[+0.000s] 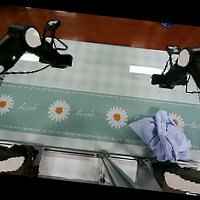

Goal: Fold the shirts.

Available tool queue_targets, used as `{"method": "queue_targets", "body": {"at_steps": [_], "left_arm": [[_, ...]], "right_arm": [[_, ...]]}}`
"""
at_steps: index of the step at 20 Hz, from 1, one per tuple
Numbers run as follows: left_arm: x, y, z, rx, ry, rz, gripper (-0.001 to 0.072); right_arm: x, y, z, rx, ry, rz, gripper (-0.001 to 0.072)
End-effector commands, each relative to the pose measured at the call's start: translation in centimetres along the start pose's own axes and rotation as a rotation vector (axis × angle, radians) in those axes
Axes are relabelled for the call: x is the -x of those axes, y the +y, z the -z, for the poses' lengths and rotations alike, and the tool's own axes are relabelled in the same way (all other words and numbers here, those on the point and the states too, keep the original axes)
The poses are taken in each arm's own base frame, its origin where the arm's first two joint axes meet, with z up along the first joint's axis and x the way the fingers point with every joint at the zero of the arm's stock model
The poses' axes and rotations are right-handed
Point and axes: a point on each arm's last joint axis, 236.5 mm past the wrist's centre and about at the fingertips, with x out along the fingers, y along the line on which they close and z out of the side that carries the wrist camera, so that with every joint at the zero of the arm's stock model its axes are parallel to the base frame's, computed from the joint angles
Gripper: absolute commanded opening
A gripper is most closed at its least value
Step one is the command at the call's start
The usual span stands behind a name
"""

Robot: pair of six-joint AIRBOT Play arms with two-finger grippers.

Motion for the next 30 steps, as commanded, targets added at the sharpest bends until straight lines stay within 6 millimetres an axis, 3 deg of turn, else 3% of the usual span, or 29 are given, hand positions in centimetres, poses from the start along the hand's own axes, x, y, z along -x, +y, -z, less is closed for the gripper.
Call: {"method": "queue_targets", "body": {"at_steps": [1,6,9,10,11,12,13,15,17,18,20,22,25,27,30], "left_arm": [[0.0,0.0,0.0,0.0,-0.001,-0.001,0.0023],[0.0,0.0,0.0,0.001,-0.001,-0.001,0.0023],[-0.3,-0.1,-1.4,0.001,-0.054,0.006,0.0041],[-0.6,-0.1,-1.9,0.002,-0.073,0.008,0.0148],[-0.8,-0.1,-2.4,0.005,-0.09,0.01,0.0373],[-0.6,0.0,-2.7,0.005,-0.099,0.01,0.0506],[0.1,0.3,-2.9,0.009,-0.094,0.006,0.0506],[2.2,1.3,-2.3,-0.025,-0.04,-0.011,0.0506],[4.5,2.4,-1.3,-0.072,-0.022,-0.022,0.0506],[5.9,2.8,-0.7,-0.065,-0.03,-0.025,0.0506],[7.9,2.9,0.7,-0.062,-0.07,-0.024,0.0506],[8.1,1.7,3.3,-0.053,-0.091,0.025,0.0506],[5.6,-0.1,8.8,-0.036,-0.039,0.101,0.0506],[3.6,-0.5,12.2,-0.02,0.026,0.127,0.0506],[1.5,-0.7,15.5,0.001,0.113,0.144,0.0506]], "right_arm": [[0.0,0.1,0.0,0.0,-0.002,-0.001,0.0024],[0.0,0.4,-1.3,0.001,-0.053,-0.013,0.0024],[0.1,0.5,-2.6,0.001,-0.11,-0.024,0.0028],[0.2,0.6,-3.1,0.003,-0.131,-0.027,0.0113],[0.3,0.7,-3.3,0.003,-0.139,-0.03,0.035],[0.8,0.7,-3.0,0.023,-0.124,-0.035,0.0417],[1.8,1.0,-2.3,0.073,-0.091,-0.047,0.0417],[5.5,0.4,-0.2,0.187,-0.06,-0.052,0.0416],[9.3,-2.5,2.0,0.15,-0.091,0.019,0.0415],[11.0,-4.1,4.0,0.101,-0.097,0.057,0.0415],[12.1,-5.3,8.7,0.03,-0.07,0.063,0.0415],[10.9,-4.8,14.0,0.009,-0.009,0.018,0.0415],[6.9,-3.7,21.2,-0.018,0.145,-0.024,0.0415],[4.0,-3.8,24.2,-0.025,0.232,-0.007,0.0415],[0.2,-3.5,26.8,-0.024,0.303,0.0,0.0415]]}}
